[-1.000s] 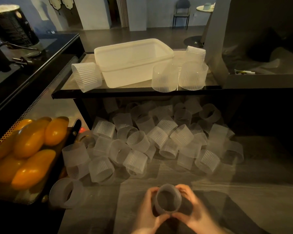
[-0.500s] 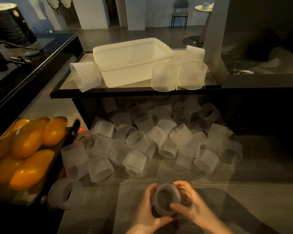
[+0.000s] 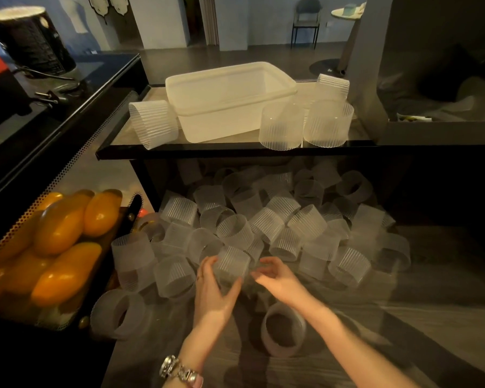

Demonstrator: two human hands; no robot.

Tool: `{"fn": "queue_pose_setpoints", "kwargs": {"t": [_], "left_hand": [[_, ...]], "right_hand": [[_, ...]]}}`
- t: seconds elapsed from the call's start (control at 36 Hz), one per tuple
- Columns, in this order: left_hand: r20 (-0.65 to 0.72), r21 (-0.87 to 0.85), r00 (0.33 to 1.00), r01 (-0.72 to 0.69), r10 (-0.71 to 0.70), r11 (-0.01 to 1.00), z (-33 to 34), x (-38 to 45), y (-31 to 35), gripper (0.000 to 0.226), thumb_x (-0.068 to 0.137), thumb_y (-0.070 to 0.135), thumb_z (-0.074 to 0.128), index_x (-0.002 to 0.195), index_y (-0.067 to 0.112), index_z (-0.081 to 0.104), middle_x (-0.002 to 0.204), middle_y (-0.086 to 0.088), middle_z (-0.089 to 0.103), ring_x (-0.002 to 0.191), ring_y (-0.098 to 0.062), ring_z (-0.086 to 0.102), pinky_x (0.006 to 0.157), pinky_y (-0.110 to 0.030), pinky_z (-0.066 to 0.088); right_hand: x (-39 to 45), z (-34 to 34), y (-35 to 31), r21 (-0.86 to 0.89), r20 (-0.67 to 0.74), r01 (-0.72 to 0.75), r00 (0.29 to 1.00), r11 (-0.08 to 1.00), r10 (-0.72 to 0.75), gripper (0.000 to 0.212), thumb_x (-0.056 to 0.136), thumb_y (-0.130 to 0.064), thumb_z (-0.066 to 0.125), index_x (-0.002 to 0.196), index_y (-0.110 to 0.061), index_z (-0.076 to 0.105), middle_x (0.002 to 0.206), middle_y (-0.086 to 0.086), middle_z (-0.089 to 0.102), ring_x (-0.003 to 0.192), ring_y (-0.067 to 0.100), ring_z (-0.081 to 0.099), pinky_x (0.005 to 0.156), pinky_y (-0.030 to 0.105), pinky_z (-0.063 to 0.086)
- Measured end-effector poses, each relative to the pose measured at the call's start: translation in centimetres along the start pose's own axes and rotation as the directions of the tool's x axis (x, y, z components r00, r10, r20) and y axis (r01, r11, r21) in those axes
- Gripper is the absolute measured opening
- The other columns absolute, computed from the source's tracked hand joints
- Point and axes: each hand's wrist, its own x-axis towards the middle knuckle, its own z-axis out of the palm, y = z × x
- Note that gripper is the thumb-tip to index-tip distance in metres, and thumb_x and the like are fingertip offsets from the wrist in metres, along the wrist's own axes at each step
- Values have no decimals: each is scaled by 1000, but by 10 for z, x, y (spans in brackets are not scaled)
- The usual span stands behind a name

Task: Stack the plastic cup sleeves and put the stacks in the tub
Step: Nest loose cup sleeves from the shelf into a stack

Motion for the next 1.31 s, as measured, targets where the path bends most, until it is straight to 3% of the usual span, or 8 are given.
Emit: {"fn": "queue_pose_setpoints", "kwargs": {"t": [0.11,0.22,0.39,0.53,0.72,0.89,1.08,1.31], "left_hand": [[43,-51,997,72,-70,996,1,6,-2,70,80,23,70,139,19,32,140,-3,41,131,-18,37,99,-22,29],[0,-62,999,52,-52,997,3,4,1,73,80,29,70,141,21,32,140,-1,39,128,-13,38,98,-19,29],[-91,-168,993,-88,74,982,6,-11,5,70,75,16,76,135,17,40,108,8,43,105,0,48,86,3,29],[52,-227,992,-104,119,968,20,-16,9,53,76,0,72,126,2,52,105,1,49,106,-16,56,95,-24,44],[339,-334,941,101,19,937,47,-23,-7,33,88,-5,55,117,11,53,119,-6,59,109,-13,57,92,-17,45],[521,-242,850,238,-80,941,64,-25,-29,37,92,-3,48,116,26,49,110,16,58,100,6,56,83,-9,45],[484,-264,872,222,-70,939,69,-21,-36,51,87,-1,57,120,36,44,132,8,50,127,-10,44,108,-36,38],[355,-340,934,159,-30,927,63,-12,-20,52,79,11,72,118,33,45,119,12,55,116,-5,51,93,-16,43]], "right_hand": [[7,11,-8,-19,-14,-60,998,998,60,49,86,-30,64,127,-13,42,121,9,57,107,19,56,87,26,44],[4,15,-10,22,-34,-43,998,999,44,42,86,-32,63,120,-13,46,113,2,55,96,11,53,76,17,44],[-13,-2,-7,279,-115,112,990,954,-83,52,74,-3,74,117,-12,46,99,1,57,86,5,57,69,7,48],[-25,-30,5,163,-43,213,977,963,-208,63,72,17,67,127,-5,47,121,6,54,108,9,54,84,16,50],[-20,-61,40,43,17,94,995,995,-95,64,70,23,64,125,-2,46,132,12,51,127,23,46,102,39,42],[-20,-62,64,63,58,-3,998,998,-1,72,66,24,66,128,-5,43,132,14,50,122,21,48,82,12,48],[-21,-56,63,36,12,29,999,999,-30,68,66,18,71,125,-5,45,124,7,54,120,16,49,103,23,39],[-24,-55,37,119,-75,118,991,986,-109,44,76,4,70,113,-15,54,108,-10,60,98,-7,55,80,5,45]]}}
